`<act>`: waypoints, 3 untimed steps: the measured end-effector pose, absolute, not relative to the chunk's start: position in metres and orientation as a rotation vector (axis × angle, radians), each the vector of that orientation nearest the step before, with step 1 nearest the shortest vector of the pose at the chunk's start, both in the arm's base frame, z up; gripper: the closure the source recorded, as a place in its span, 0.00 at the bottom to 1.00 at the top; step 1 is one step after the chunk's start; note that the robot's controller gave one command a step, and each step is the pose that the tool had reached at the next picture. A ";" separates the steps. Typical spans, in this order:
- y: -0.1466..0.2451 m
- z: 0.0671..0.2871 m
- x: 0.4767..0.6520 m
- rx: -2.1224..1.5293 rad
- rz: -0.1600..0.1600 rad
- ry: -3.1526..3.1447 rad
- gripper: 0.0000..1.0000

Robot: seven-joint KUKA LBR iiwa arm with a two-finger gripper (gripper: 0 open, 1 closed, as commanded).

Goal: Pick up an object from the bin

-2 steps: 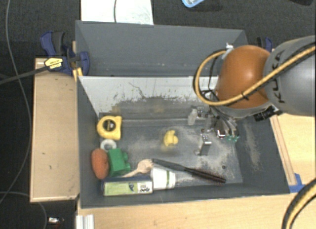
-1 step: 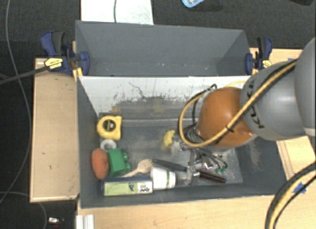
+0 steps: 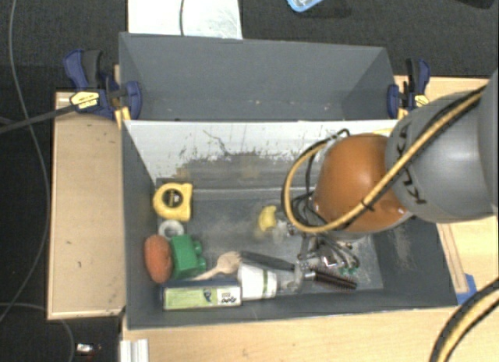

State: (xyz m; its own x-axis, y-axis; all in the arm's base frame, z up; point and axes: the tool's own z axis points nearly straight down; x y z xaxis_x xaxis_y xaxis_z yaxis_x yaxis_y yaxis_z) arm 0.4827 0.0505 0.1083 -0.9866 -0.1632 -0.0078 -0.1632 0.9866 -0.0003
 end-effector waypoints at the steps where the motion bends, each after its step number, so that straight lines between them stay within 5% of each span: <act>1: 0.084 0.102 0.481 -0.768 0.004 3.042 0.00; 2: -0.009 0.077 0.479 -0.248 0.002 3.123 0.00; 3: -0.037 0.070 0.485 -0.534 0.010 3.084 1.00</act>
Offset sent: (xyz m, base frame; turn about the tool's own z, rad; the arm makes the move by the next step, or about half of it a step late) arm -0.0052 -0.0776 -0.0383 0.0276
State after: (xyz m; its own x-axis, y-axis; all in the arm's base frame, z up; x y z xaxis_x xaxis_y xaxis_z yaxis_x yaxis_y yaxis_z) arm 0.4852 -0.0374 0.0703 -0.9416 -0.3364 -0.0127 -0.3365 0.9417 0.0040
